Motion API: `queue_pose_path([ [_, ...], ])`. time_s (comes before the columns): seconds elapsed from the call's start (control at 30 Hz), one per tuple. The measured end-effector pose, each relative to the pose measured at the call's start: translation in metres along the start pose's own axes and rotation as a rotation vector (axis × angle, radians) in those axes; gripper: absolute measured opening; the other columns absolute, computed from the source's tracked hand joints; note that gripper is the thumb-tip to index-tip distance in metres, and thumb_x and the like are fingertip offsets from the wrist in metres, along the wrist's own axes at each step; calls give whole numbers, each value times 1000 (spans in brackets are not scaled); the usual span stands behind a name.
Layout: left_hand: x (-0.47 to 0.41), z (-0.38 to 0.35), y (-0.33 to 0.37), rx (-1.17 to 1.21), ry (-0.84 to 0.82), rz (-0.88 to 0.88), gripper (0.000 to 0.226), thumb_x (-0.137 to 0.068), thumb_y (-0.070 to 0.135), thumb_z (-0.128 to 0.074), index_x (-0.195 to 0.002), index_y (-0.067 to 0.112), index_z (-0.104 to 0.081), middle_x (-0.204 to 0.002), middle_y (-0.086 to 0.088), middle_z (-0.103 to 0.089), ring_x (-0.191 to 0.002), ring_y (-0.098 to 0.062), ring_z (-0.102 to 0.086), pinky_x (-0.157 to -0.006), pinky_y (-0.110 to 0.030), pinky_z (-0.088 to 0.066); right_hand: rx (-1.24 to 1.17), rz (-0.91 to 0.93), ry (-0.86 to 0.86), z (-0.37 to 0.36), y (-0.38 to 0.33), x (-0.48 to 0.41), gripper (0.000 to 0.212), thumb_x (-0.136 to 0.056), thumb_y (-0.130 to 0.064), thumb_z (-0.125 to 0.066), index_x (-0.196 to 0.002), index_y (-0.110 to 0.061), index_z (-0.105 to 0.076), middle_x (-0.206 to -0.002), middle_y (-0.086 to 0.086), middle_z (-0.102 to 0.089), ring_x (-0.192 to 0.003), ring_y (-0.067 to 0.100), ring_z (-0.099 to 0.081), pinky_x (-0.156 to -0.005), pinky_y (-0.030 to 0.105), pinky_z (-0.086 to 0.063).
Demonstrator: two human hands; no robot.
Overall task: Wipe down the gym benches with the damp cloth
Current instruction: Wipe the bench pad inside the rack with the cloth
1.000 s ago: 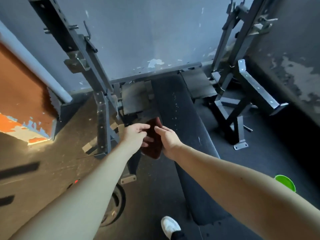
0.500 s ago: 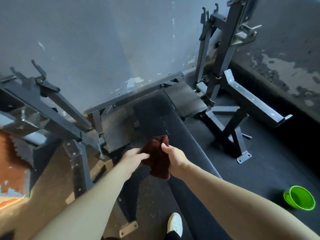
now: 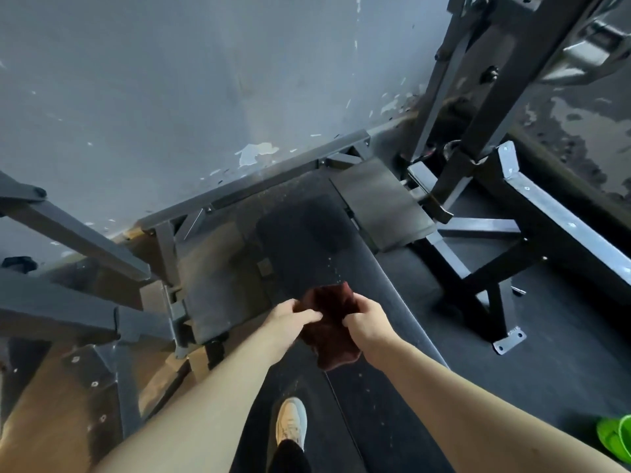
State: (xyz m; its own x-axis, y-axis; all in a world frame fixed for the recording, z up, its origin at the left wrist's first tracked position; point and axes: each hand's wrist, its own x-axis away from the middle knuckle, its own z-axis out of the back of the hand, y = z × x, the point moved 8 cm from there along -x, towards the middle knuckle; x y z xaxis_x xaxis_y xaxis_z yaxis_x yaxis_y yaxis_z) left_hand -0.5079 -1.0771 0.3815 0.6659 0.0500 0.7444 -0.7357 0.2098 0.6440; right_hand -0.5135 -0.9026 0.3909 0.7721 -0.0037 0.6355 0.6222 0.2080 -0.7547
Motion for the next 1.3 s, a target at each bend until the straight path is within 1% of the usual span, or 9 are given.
queue_pose_path([
  [0.23, -132, 31, 16, -226, 91, -126, 24, -81, 24, -81, -95, 18, -63, -93, -1, -71, -86, -18, -68, -72, -31, -53, 263, 14, 272, -21, 1, -126, 12, -92, -13, -63, -102, -19, -64, -91, -6, -66, -92, 20, -67, -77, 36, -56],
  [0.43, -191, 37, 22, -214, 54, -193, 23, -90, 16, -75, -104, 17, -57, -100, -2, -68, -86, -13, -66, -53, -18, -50, 25, -326, 284, -65, 35, -198, 79, -76, -70, -55, -144, -31, -45, -132, 8, -56, -116, 34, -60, -92, 54, -58],
  [0.53, -200, 37, 27, -232, 10, -247, 20, -90, 13, -74, -100, 13, -57, -91, -2, -69, -71, -10, -65, -45, -15, -48, -471, -454, 143, -99, 51, -221, 53, -85, -59, -65, -120, -18, -65, -113, 10, -74, -90, 38, -74, -76, 59, -62],
  [0.63, -208, 38, 32, -282, -68, -293, 17, -88, 20, -75, -97, 17, -61, -89, 1, -73, -79, -11, -70, -69, -26, -60, -593, -384, 162, -105, 49, -242, 13, -95, -24, -66, -105, -19, -73, -109, 8, -78, -89, 28, -76, -68, 45, -62],
  [0.7, -214, 40, 33, -246, -134, -297, 12, -91, 24, -72, -100, 19, -66, -90, 4, -76, -89, -10, -72, -85, -33, -61, -613, -358, 228, -100, 47, -253, 21, -96, -7, -60, -107, -20, -73, -103, 6, -78, -92, 26, -76, -77, 46, -63],
  [0.93, -253, 104, 25, -207, 270, -275, 13, -99, 24, -64, -111, 26, -65, -112, 5, -67, -95, -8, -63, -69, -14, -50, 130, 193, 426, -53, -51, -281, 7, -100, -25, -58, -106, -23, -60, -94, -8, -69, -91, 12, -66, -74, 24, -48],
  [1.1, -288, 121, 13, -379, 415, -184, 56, -93, 26, -73, -143, 22, -47, -144, -3, -47, -112, -17, -60, -71, -21, -47, 601, 629, 305, -93, -76, -295, 26, -104, -21, -54, -127, -26, -66, -124, -1, -68, -118, 21, -60, -105, 42, -44],
  [1.17, -305, 119, 9, -393, 393, -123, 76, -91, 29, -75, -155, 22, -34, -155, -4, -38, -127, -23, -57, -88, -33, -54, 962, 522, 154, -119, -40, -318, 44, -108, -36, -45, -152, -28, -46, -164, 9, -34, -154, 31, -23, -126, 56, -11],
  [1.3, -329, 119, 13, -466, 351, -125, 85, -93, 30, -73, -161, 22, -22, -161, -6, -32, -139, -27, -46, -106, -39, -46, 1172, 292, 159, -119, 6, -345, 71, -101, -68, -29, -163, -40, -6, -170, 14, 16, -152, 42, 26, -121, 65, 13],
])
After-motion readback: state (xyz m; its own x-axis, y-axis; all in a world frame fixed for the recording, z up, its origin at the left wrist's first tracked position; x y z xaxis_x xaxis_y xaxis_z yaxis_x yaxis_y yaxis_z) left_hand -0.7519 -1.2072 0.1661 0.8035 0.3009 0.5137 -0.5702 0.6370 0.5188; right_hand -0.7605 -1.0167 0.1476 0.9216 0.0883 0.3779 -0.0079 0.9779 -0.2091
